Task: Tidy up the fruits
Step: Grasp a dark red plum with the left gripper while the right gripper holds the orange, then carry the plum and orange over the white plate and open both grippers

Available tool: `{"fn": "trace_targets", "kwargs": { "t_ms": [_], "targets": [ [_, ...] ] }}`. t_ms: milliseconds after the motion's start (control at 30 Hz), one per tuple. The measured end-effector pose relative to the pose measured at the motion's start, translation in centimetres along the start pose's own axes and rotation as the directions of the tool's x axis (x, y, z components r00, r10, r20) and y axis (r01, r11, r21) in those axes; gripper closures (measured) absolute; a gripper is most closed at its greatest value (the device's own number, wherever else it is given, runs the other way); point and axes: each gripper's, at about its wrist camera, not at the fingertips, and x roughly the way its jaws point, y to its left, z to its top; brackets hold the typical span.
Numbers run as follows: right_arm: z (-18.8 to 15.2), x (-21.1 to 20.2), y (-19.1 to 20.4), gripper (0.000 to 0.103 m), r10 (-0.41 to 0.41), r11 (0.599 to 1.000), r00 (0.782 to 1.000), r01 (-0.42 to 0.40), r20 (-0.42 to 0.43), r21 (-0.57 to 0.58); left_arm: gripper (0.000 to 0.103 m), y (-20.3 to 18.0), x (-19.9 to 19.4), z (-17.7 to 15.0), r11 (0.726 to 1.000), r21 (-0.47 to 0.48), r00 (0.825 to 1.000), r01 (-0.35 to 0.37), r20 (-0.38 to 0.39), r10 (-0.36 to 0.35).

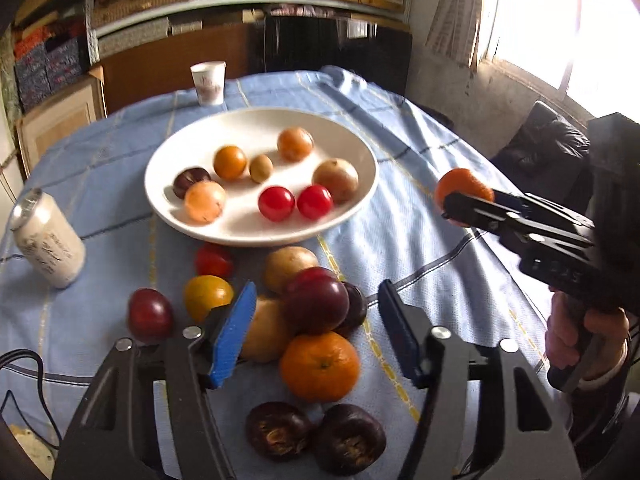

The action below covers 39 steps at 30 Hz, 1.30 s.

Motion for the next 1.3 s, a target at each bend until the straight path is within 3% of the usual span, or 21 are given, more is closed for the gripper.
{"fn": "trace_targets", "kwargs": {
  "t_ms": [67, 567, 633, 833, 1067, 1300],
  "targets": [
    [0.0, -0.1, -0.1, 0.059, 0.004, 1.000, 1.000, -0.004, 0.001, 0.007, 0.049, -0.1, 0.6, 0.1, 1.000, 0.001, 1.000, 0.004, -0.018, -0.004],
    [-0.2, -0.1, 0.5, 0.059, 0.014, 1.000, 1.000, -0.014, -0.008, -0.016, 0.057, -0.4, 2.2, -0.2, 0.998, 0.015, 0.997, -0.054, -0.058, 0.055],
    [-0.3, -0.1, 0.6, 0.059, 0.012, 1.000, 1.000, -0.012, -0.011, -0.017, 0.063, -0.4, 2.3, -0.2, 0.997, 0.019, 0.996, -0.068, -0.056, 0.069],
    [-0.3, 0.0, 0.6, 0.059, 0.013, 1.000, 1.000, -0.013, -0.014, -0.016, 0.065, -0.2, 2.2, -0.2, 0.998, 0.014, 0.996, -0.068, -0.052, 0.069],
    [-0.5, 0.1, 0.5, 0.059, 0.023, 1.000, 1.000, -0.023, -0.020, -0.009, 0.065, 0.2, 0.2, -0.1, 0.999, -0.005, 0.999, -0.051, -0.011, 0.051],
    [-0.7, 0.5, 1.5, 0.059, 0.061, 0.997, 0.998, -0.062, -0.016, -0.048, 0.065, 2.3, -3.6, -0.1, 0.997, -0.070, 0.998, 0.038, 0.057, -0.034]
  ]
}}
